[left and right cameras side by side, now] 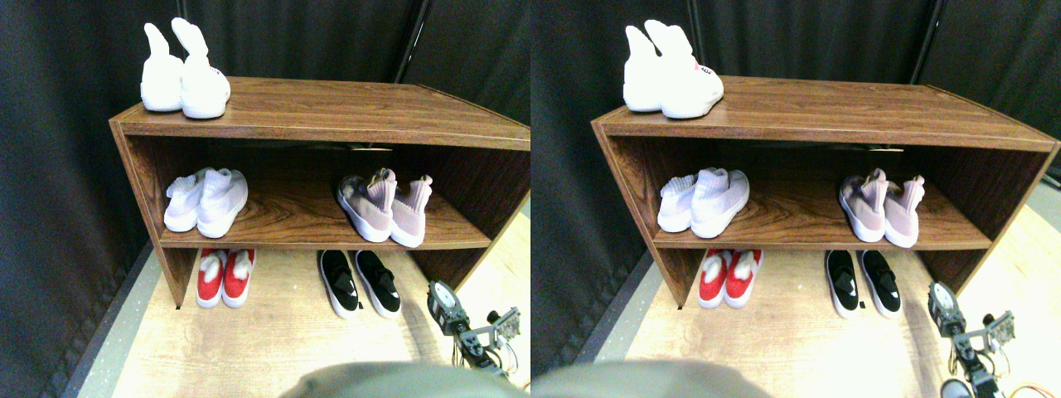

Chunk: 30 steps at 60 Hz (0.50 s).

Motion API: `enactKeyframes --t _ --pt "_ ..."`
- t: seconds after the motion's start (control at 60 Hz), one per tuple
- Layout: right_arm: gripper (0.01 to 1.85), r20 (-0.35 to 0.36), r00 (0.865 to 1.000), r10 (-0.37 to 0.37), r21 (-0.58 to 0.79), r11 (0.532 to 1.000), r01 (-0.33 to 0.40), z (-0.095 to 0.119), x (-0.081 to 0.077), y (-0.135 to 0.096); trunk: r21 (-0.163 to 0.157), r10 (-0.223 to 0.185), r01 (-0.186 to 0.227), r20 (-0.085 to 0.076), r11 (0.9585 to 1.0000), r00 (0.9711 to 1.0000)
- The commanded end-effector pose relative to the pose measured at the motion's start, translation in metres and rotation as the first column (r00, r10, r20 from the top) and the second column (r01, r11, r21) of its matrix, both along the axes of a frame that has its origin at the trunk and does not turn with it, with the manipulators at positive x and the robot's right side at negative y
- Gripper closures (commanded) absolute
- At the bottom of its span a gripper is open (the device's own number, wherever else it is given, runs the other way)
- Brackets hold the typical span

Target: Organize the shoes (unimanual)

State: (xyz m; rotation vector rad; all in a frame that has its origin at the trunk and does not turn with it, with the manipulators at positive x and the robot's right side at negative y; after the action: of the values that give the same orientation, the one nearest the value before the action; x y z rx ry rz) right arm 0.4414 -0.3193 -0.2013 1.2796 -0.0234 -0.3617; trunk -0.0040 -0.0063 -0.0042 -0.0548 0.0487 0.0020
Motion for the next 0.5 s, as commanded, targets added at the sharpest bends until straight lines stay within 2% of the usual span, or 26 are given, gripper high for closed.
enactKeyframes --t 0.017,0.183,0.317,0.5 --pt "1.8 -0.004 1.0 0.012 -0.019 1.0 -0.012 -0.007 0.012 -0.002 -0.029 0.011 -0.012 -0.017 0.9995 0.9998" --pt "1.8 -0.042 0.999 -0.027 -0.022 0.999 0.026 -0.013 0.028 0.001 -0.031 0.014 -0.015 -0.014 0.9994 0.9998" --pt "1.8 -0.042 0.998 -0.037 -0.03 0.999 0.036 -0.012 0.038 0.002 -0.029 0.019 -0.02 -0.009 0.9994 0.9998" --pt "1.8 -0.039 0.999 0.012 -0.055 0.998 -0.014 -0.012 0.054 0.0 -0.036 0.023 -0.024 -0.004 0.9991 0.9997"
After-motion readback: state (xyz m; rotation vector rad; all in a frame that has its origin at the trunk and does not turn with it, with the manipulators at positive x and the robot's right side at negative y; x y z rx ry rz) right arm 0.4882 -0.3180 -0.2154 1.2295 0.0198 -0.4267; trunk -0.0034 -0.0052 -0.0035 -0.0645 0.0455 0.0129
